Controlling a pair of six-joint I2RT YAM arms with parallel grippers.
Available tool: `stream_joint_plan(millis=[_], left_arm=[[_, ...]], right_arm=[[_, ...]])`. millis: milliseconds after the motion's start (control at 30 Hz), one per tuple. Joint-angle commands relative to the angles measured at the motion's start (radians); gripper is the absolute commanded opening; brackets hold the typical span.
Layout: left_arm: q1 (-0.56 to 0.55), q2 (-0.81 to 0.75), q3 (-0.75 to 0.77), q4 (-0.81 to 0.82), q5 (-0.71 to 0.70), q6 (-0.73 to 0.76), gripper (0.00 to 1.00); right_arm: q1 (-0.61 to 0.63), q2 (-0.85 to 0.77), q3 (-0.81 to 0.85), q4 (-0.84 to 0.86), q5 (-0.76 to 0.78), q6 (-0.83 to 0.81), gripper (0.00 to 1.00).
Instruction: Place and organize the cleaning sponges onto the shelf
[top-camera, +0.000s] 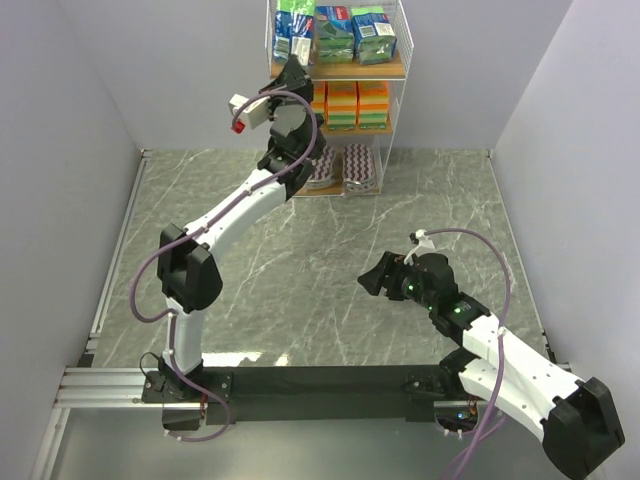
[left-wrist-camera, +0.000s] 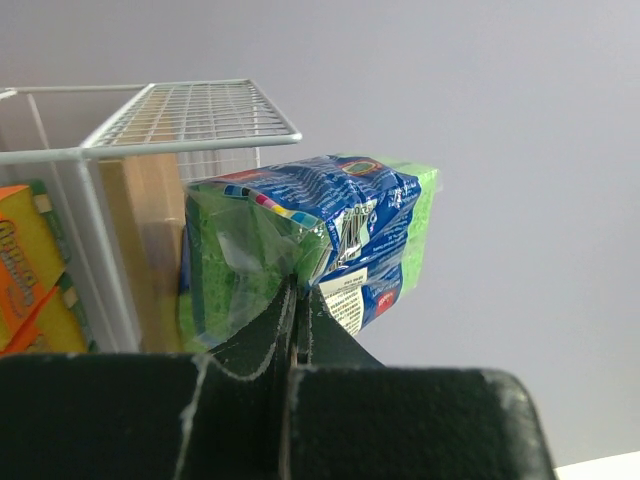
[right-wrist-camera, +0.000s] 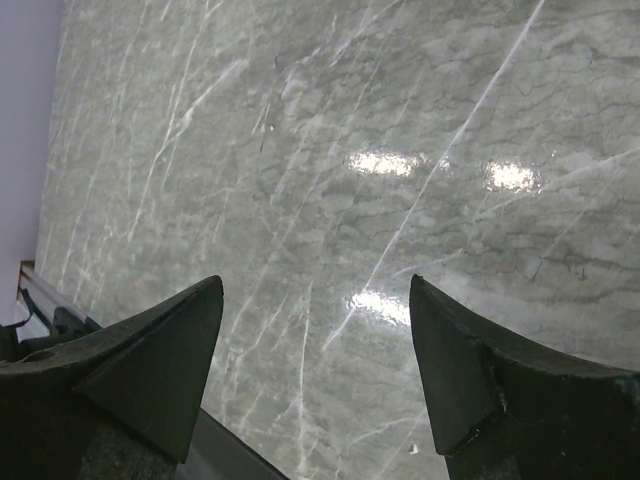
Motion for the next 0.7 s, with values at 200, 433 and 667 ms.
stream_joint_plan(millis=[200, 433, 667], left_arm=[[0.015, 0.066, 0.144, 0.025, 0.03, -0.019, 0.01], [0.02, 0.071, 0.131, 0.057, 0.028, -0.018, 0.12], [0.023, 0.068, 0.113, 0.115, 0.045, 0.021, 0.49]], right_arm=[[-0.017, -0.008, 0.005, 0.001, -0.027, -0.035, 0.81], [-0.027, -0.012, -0.007, 0.002, -0.035, -0.037, 0.82], [-0.035, -0.017, -0.014, 0.005, -0.041, -0.038, 0.82]])
